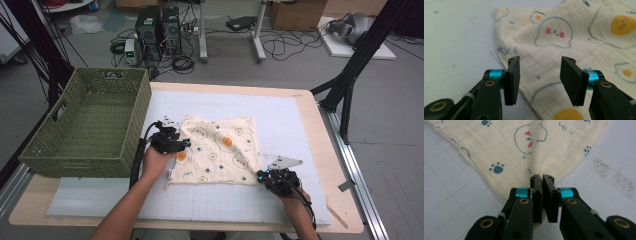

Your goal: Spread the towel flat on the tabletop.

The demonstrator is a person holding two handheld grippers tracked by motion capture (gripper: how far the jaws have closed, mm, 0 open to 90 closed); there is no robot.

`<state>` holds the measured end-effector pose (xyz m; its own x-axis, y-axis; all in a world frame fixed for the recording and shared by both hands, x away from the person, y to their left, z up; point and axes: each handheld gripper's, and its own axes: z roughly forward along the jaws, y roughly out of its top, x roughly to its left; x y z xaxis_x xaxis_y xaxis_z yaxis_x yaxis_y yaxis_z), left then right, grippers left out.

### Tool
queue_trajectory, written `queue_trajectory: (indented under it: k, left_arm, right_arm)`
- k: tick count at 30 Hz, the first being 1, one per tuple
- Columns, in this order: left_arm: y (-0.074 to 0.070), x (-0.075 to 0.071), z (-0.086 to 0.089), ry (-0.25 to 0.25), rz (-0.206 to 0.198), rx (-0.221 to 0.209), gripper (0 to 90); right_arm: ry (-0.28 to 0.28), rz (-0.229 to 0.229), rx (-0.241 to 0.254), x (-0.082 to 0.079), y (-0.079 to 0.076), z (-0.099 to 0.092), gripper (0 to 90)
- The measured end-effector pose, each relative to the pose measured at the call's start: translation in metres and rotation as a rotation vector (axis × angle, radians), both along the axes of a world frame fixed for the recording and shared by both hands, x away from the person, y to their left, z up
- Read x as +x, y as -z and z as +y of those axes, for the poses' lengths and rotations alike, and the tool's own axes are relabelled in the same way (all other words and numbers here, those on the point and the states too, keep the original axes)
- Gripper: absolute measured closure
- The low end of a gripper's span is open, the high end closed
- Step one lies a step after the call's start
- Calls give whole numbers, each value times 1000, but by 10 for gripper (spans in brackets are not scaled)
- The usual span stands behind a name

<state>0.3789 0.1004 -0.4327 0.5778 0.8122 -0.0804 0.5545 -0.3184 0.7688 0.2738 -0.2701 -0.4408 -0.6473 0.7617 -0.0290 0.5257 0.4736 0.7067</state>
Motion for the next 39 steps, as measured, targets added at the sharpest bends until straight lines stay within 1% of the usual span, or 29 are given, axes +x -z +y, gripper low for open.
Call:
queue_trajectory:
  k: [1, 2, 3, 5, 6, 7, 8, 9, 10, 11, 12, 14, 15, 16, 17, 18, 19, 20, 21, 22, 23, 26, 30, 33, 34, 35, 37, 38, 39]
  left_arm:
    - [1, -6, -1, 18, -9, 2, 507]
    - [2, -12, -1, 41, -12, 18, 525]
    - [3, -18, 0, 50, -7, 37, 537]
    - [7, -28, 3, 58, 0, 24, 534]
    - [8, -32, 5, 58, 9, 32, 533]
    - [10, -36, 6, 56, 9, 18, 519]
    - [11, -39, 7, 62, 23, 11, 518]
    - [12, -43, 7, 69, 11, 12, 513]
    - [13, -45, 7, 66, 14, -2, 503]
    - [14, -47, 7, 69, 12, -12, 496]
    - [14, -50, 5, 66, 4, -11, 487]
    - [16, -54, 2, 64, -24, 3, 495]
    - [17, -57, 1, 72, -54, 24, 540]
    - [18, -60, 1, 89, -69, 23, 602]
    - [18, -63, -1, 128, -79, 31, 748]
    - [17, -66, -3, 135, -95, 56, 857]
    - [17, -67, -4, 133, -90, 54, 875]
    - [17, -68, -2, 132, -74, 35, 879]
    - [16, -68, 1, 133, -57, 19, 881]
    - [16, -70, 5, 135, -50, 9, 882]
    - [16, -73, 8, 135, -43, 1, 882]
    - [15, -83, 17, 152, -19, -17, 882]
    - [15, -98, 23, 188, 8, -36, 879]
    - [13, -103, 24, 206, 21, -35, 862]
    - [12, -103, 24, 210, 21, -36, 840]
    - [11, -101, 24, 205, 15, -43, 794]
    - [8, -93, 25, 174, 14, -79, 670]
    - [5, -88, 26, 171, 3, -91, 636]
    - [2, -82, 26, 166, -7, -116, 594]
  right_arm:
    - [4, -3, -8, -2, -1, -3, 864]
    - [11, 4, -5, -5, -1, -7, 864]
    - [15, 7, -3, -8, -1, -11, 864]
    - [27, 18, -1, -15, -3, -19, 864]
    - [28, 29, 12, -19, -3, -22, 864]
    - [25, 40, 18, -23, -4, -24, 864]
    - [17, 48, 20, -26, -4, -25, 863]
    - [9, 53, 32, -30, -5, -26, 859]
    - [8, 50, 43, -32, -6, -27, 826]
    - [21, 39, 55, -34, -7, -28, 785]
    - [33, 29, 64, -33, -8, -28, 715]
    - [69, 2, 68, -29, -9, -27, 645]
    - [87, -14, 71, -26, -9, -26, 585]
    - [108, -27, 74, -23, -9, -24, 566]
    - [120, -28, 82, -19, -9, -22, 542]
    - [128, -28, 89, -15, -7, -20, 551]
    - [127, -18, 89, -12, -5, -18, 579]
    - [116, -3, 81, -9, -3, -16, 654]
    - [99, 19, 66, -8, 0, -14, 728]
    - [93, 22, 54, -9, 2, -12, 792]
    - [66, 38, 62, -11, 1, -13, 881]
    - [39, 59, 33, -19, -3, -15, 887]
    - [10, 74, 43, -38, -3, -22, 886]
    - [-6, 79, 31, -51, -4, -25, 884]
    - [-6, 79, 34, -53, -4, -25, 878]
    - [-2, 77, 38, -53, -4, -25, 858]
    - [12, 59, 59, -51, -5, -26, 740]
    - [20, 48, 75, -49, -7, -27, 691]
    - [35, 29, 84, -48, -9, -28, 605]
